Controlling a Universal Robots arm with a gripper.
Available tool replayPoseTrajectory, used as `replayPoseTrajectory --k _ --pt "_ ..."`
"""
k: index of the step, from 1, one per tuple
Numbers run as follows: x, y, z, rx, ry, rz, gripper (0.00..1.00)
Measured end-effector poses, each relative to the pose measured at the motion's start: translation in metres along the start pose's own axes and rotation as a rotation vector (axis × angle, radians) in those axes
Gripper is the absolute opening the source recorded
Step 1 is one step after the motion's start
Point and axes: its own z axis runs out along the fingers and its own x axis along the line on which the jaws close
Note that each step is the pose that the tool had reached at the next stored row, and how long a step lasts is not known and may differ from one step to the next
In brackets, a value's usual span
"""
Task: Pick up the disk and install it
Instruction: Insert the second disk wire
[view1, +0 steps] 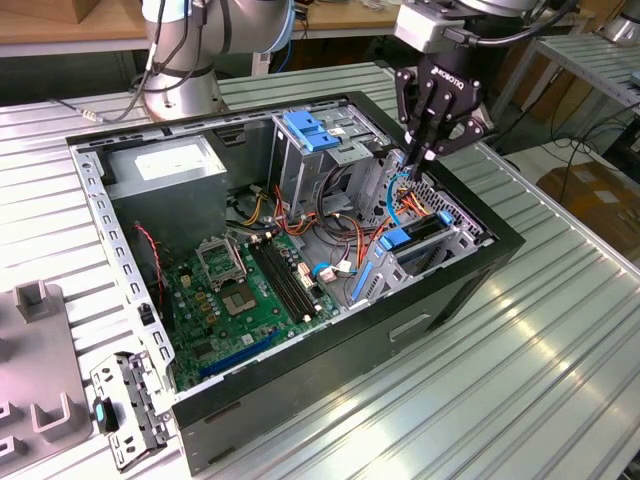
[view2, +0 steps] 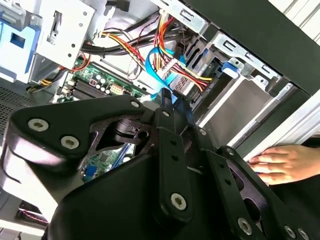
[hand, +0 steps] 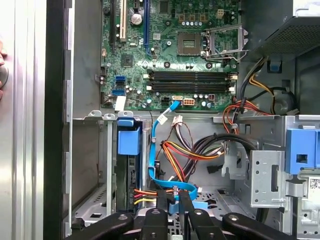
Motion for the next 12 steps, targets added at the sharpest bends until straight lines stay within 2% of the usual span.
replayPoseTrajectory --k 2,4,6,7,8,9,10,11,12 --pt "-0.0022 -0.0002 0.0023 -0.0001 0.0050 0.000 0.24" --pt "-0.0050 -0.0008 0.0079 -0.0005 0.0319 0.000 0.24" --pt "-0.0061 -0.0010 0.0098 -0.0006 0.0440 0.000 0.24" --pt "-0.0067 -0.0013 0.0109 -0.0007 0.0533 0.000 0.22" --pt "-0.0074 -0.0014 0.0121 -0.0008 0.0622 0.001 0.16" --pt "-0.0082 -0.0016 0.0134 -0.0010 0.0751 0.001 0.16" --pt "-0.0090 -0.0017 0.0146 -0.0013 0.0963 0.001 0.11" --pt "-0.0096 -0.0019 0.0154 -0.0015 0.1106 0.001 0.11" --pt "-0.0104 -0.0020 0.0165 -0.0017 0.1316 0.001 0.11"
